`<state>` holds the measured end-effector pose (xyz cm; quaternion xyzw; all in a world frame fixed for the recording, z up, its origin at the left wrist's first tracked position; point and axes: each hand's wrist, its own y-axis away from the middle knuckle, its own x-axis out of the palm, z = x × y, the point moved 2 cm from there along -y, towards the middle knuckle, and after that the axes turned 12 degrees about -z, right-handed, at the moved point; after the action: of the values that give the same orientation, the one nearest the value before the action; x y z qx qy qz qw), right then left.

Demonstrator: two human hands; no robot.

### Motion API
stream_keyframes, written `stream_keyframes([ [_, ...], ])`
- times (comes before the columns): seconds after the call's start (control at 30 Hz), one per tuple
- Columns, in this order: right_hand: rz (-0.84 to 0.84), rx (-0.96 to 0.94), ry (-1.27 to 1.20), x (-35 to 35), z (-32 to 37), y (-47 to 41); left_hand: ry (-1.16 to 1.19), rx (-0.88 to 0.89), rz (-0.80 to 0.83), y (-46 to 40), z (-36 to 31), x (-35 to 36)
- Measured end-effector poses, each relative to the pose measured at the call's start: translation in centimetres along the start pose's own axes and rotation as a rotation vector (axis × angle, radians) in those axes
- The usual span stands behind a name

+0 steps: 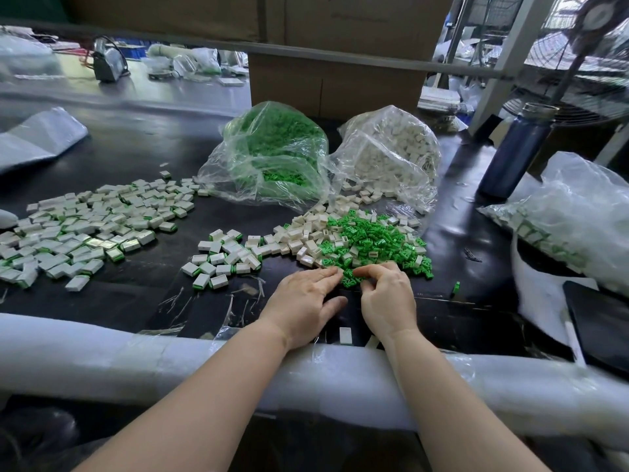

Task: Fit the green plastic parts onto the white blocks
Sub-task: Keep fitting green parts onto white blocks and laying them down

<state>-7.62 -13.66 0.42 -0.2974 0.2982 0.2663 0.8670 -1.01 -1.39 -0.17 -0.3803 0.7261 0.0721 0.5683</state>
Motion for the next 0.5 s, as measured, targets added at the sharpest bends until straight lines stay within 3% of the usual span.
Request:
stream_keyframes([
  [0.27, 0.016, 0.038, -0.027, -0.25, 0.20, 0.15, 0.114, -0.047, -0.194, 0.47, -0.41, -1.03],
  [0.4, 0.041, 0.027, -0.002, -0.30, 0.43, 0.18, 0.136, -0.058, -0.203, 0.48, -0.37, -1.07],
  [0.5, 0.045, 0.018, 0.033, -0.34, 0.41, 0.17, 0.107, -0.070, -0.125, 0.35, -0.37, -0.73],
])
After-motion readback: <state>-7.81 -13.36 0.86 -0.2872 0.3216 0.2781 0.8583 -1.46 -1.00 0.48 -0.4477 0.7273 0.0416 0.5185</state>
